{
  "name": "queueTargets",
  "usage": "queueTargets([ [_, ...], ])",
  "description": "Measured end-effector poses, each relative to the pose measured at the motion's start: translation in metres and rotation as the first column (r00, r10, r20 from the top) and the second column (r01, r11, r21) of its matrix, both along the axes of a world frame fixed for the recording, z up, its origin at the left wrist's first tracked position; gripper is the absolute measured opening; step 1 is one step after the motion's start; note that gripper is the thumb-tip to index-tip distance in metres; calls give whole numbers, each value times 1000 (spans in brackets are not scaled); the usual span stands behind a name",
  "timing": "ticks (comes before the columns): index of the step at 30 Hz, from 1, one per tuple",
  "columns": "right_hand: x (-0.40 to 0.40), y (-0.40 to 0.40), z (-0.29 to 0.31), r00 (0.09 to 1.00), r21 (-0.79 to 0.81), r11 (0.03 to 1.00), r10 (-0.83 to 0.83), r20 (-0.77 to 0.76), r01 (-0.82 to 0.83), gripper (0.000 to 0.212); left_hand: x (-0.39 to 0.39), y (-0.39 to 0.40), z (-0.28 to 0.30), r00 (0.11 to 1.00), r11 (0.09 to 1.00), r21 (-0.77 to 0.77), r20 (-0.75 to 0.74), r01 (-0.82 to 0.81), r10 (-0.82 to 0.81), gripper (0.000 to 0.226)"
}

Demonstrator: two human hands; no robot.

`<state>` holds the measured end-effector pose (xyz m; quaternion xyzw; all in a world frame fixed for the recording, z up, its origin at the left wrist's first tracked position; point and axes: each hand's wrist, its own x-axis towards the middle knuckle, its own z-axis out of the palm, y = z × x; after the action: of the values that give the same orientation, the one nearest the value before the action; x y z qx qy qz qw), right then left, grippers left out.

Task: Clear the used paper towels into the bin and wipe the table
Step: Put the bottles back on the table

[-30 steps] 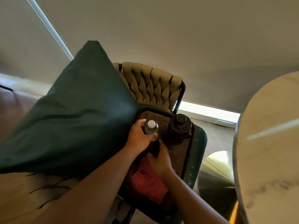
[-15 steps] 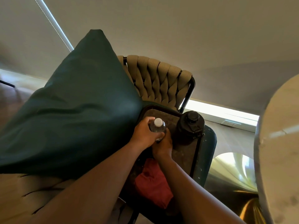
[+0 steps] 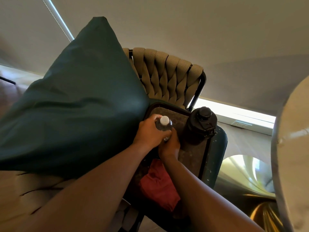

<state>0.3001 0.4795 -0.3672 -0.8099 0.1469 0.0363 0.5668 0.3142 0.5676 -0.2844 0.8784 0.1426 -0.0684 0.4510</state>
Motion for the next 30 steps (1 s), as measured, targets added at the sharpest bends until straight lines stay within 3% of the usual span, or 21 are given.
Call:
queueTargets([
  [4, -2, 3, 14, 998, 6, 1000, 15, 60, -16, 27, -6, 4, 9, 998, 1000, 4, 54, -31, 31, 61],
  [13, -10, 2, 65, 962, -30, 991, 132, 238, -129, 15, -21, 17, 69, 989, 998, 35, 141, -45, 40, 63],
  [22, -25, -11, 161, 931, 17, 981, 180, 317, -195, 31, -39, 10, 160, 954, 994, 98, 300, -54, 23, 62],
  [30, -40, -49, 249, 896, -10, 970, 230, 380, -244, 32, -54, -17, 244, 902, 985, 170, 428, -19, -56, 61],
])
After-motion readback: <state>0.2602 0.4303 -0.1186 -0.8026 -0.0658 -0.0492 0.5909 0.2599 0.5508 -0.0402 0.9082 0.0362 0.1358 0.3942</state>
